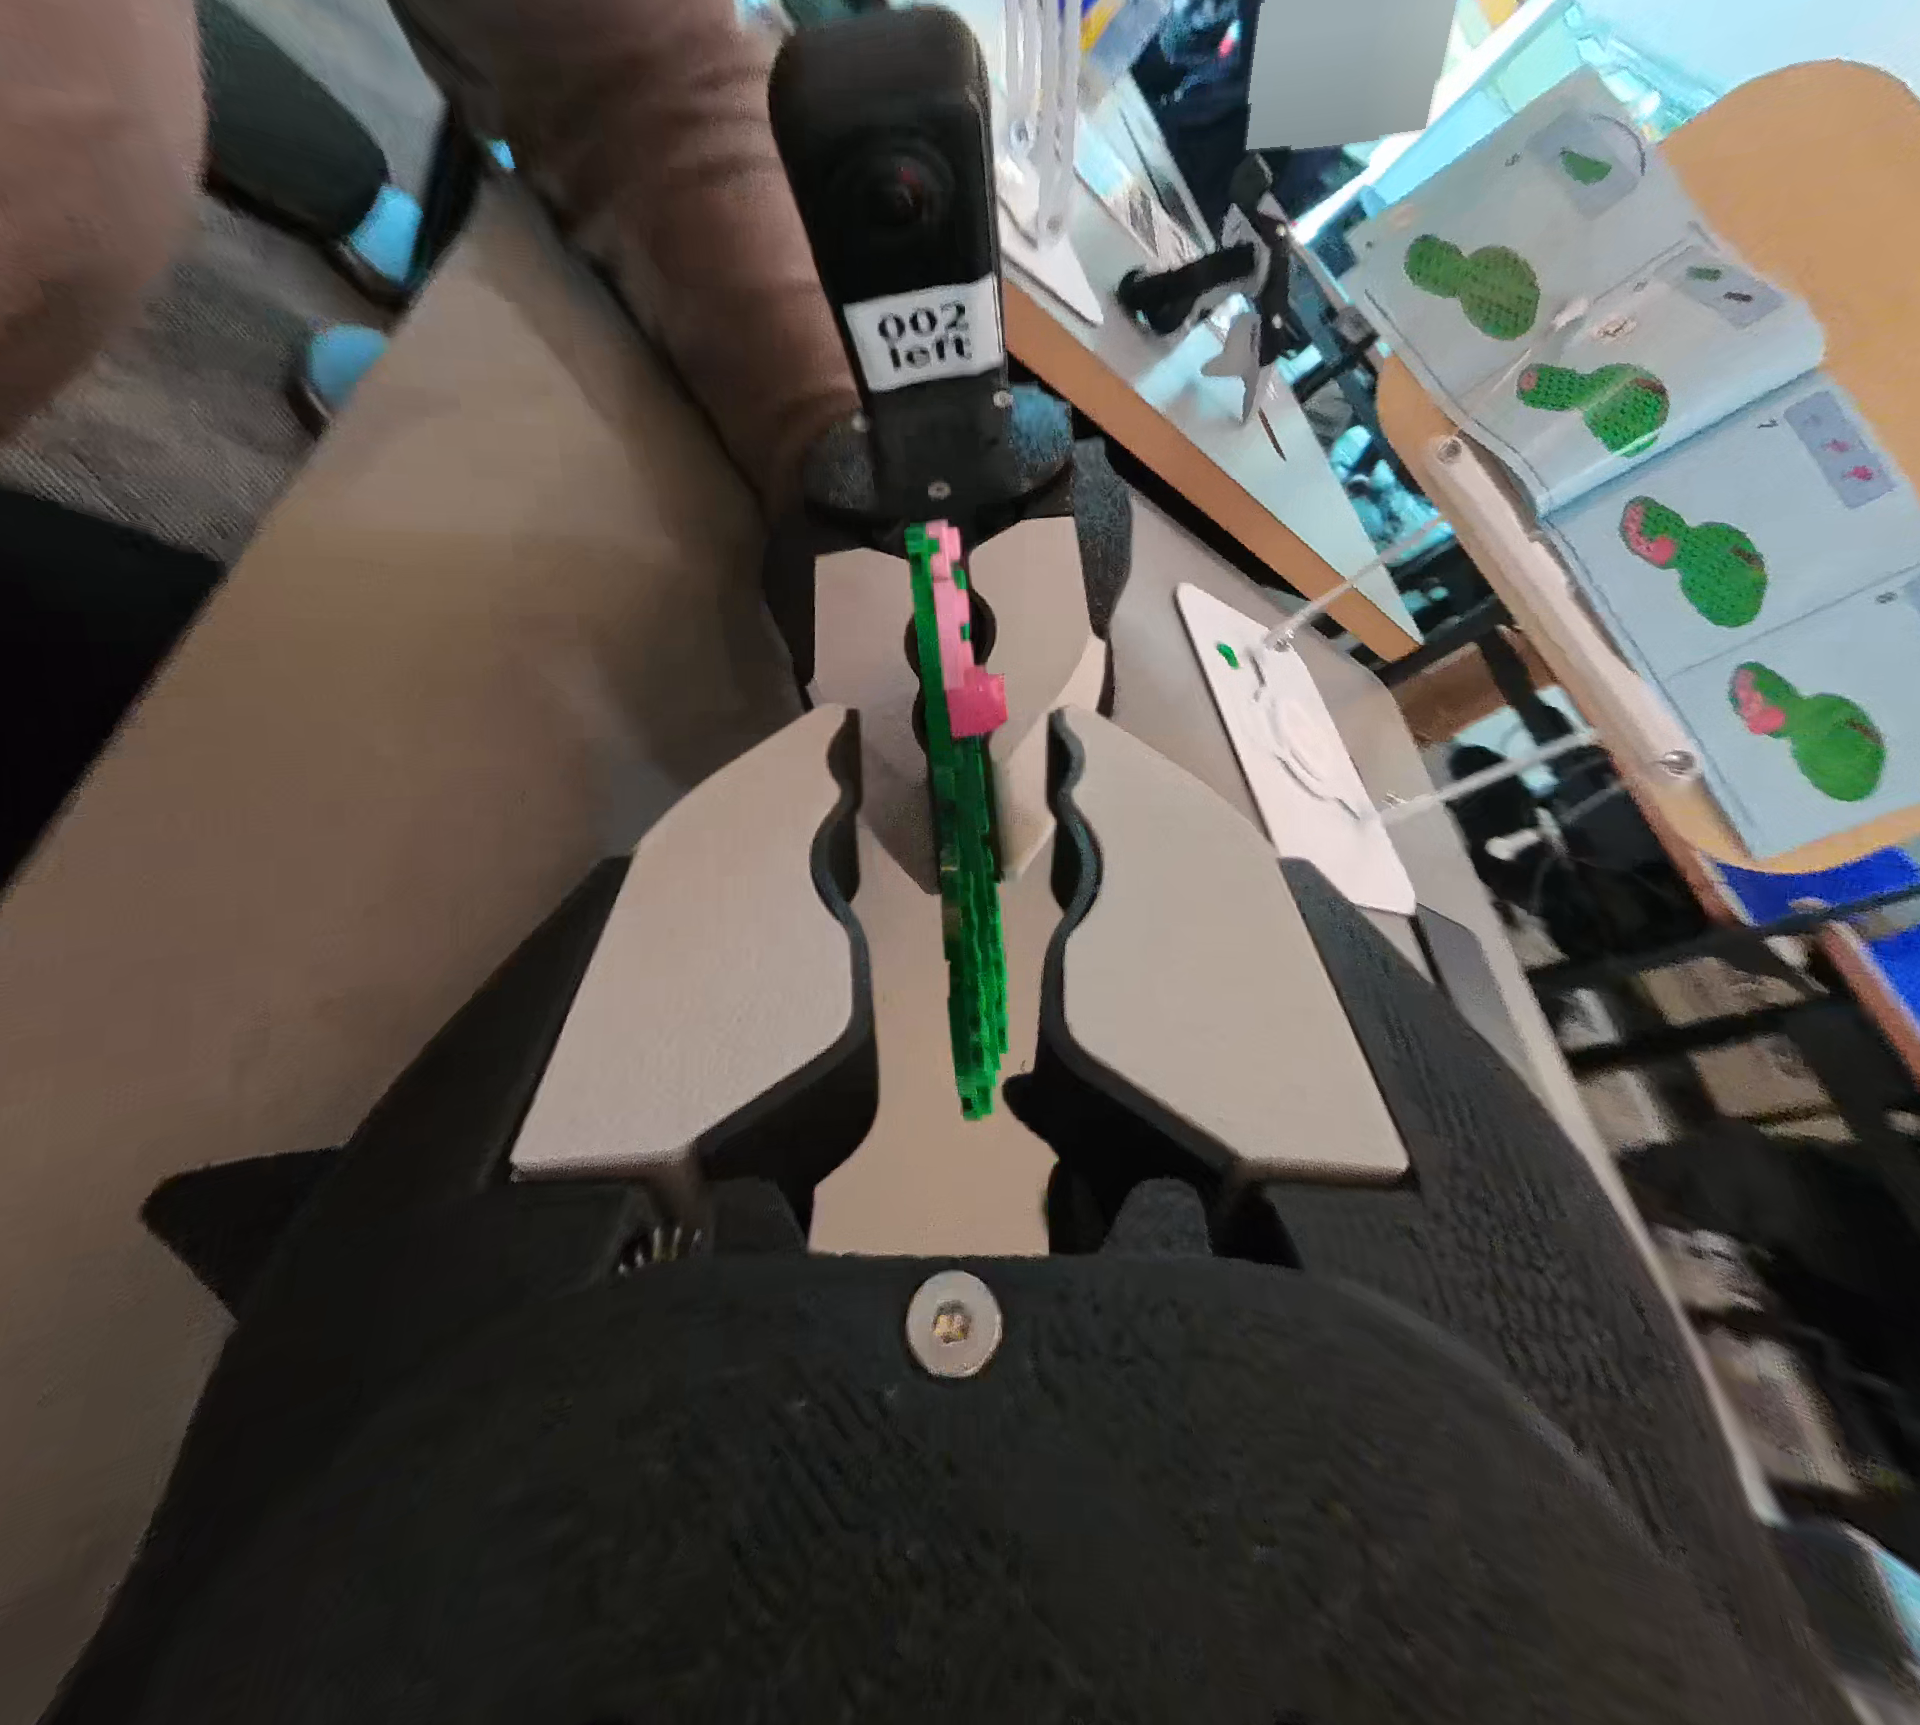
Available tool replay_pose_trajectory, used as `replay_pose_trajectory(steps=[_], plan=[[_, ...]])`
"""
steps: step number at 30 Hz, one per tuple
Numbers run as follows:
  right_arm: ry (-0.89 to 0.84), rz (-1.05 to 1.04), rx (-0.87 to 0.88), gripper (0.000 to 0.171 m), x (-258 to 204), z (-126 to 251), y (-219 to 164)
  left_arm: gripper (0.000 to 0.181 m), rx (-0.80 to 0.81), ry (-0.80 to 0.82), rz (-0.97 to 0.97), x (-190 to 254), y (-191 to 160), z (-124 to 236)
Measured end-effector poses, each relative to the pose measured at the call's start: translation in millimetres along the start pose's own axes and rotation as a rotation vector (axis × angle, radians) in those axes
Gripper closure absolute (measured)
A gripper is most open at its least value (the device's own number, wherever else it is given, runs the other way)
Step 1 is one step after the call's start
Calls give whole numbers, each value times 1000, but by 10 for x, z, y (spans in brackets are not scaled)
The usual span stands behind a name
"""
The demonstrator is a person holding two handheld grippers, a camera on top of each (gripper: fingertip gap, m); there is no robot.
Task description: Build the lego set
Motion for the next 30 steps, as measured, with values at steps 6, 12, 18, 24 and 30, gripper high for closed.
replay_pose_trajectory(steps=[6,12,18,24,30], plan=[[41,-21,72,143,24,-72,45,173,56,-22,79,-25,33,28],[78,-35,118,156,34,-64,33,172,58,-66,73,16,53,29],[160,-116,277,157,33,7,43,173,76,-100,109,44,93,24],[179,-124,300,158,32,9,40,172,77,-107,112,54,97,24],[165,-88,266,157,28,8,36,173,70,-114,123,55,87,23]])
Point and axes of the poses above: each gripper's, where its closed fingertips meet, z back along the fingers, y out of its top, x = y × z across the jaws, the point moved 9 cm from there along z, back along the fingers, and after that the axes turned 8 degrees about y, right-handed, at the moved point
